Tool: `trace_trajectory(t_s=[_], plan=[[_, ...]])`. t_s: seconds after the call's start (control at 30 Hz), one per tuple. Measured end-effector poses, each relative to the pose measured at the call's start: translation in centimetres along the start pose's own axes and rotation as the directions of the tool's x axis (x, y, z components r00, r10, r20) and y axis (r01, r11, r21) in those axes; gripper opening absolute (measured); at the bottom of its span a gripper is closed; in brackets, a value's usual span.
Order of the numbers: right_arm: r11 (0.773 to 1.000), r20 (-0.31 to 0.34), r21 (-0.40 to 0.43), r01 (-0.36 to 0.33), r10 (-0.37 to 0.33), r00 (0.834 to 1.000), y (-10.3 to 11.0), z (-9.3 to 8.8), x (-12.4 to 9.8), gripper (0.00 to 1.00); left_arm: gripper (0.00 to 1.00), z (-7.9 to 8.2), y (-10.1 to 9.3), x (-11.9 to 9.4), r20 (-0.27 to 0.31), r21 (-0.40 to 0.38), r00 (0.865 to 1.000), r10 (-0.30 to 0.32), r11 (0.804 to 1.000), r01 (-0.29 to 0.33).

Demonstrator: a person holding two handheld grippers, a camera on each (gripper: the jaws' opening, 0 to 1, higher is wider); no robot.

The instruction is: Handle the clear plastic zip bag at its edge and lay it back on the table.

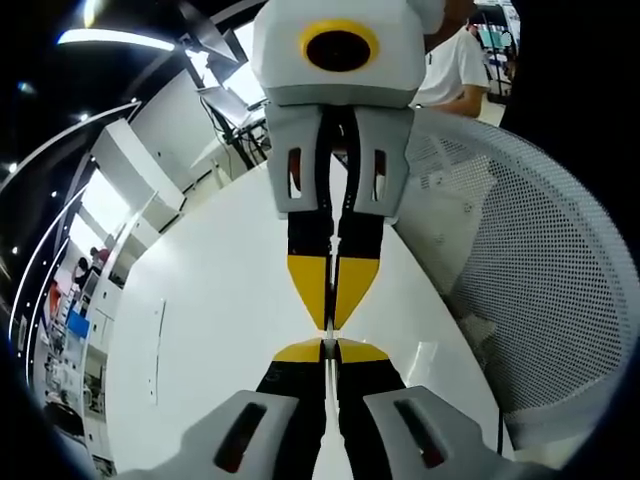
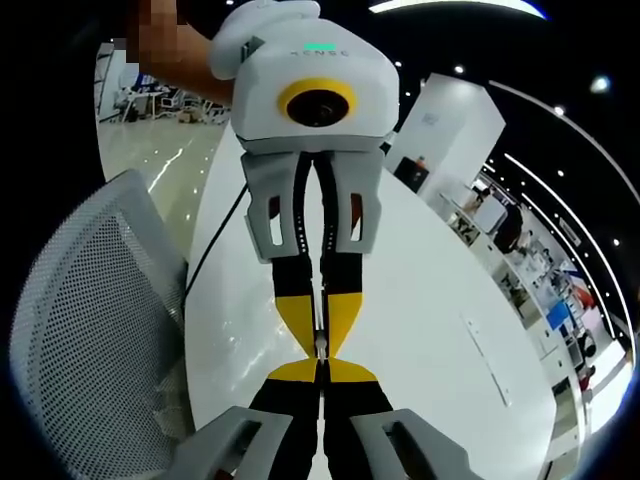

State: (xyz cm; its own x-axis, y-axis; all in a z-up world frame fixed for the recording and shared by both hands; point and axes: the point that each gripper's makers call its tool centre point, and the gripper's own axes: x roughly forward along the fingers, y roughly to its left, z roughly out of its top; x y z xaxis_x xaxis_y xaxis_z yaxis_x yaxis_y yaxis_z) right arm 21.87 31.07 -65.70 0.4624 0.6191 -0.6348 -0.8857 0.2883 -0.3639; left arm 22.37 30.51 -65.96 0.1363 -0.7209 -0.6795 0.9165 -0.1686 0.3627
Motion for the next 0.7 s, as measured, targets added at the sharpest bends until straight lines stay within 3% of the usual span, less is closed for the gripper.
trace_trajectory(t_s=[0.7], plan=[[1.000,0.004,-0.004,0.002,-0.002,1.000,-0.05,0.09,-0.31,0.00,0.00,-0.36,0.07,-0.51,0.000,0.006,1.000,0.004,1.000,-0.004]])
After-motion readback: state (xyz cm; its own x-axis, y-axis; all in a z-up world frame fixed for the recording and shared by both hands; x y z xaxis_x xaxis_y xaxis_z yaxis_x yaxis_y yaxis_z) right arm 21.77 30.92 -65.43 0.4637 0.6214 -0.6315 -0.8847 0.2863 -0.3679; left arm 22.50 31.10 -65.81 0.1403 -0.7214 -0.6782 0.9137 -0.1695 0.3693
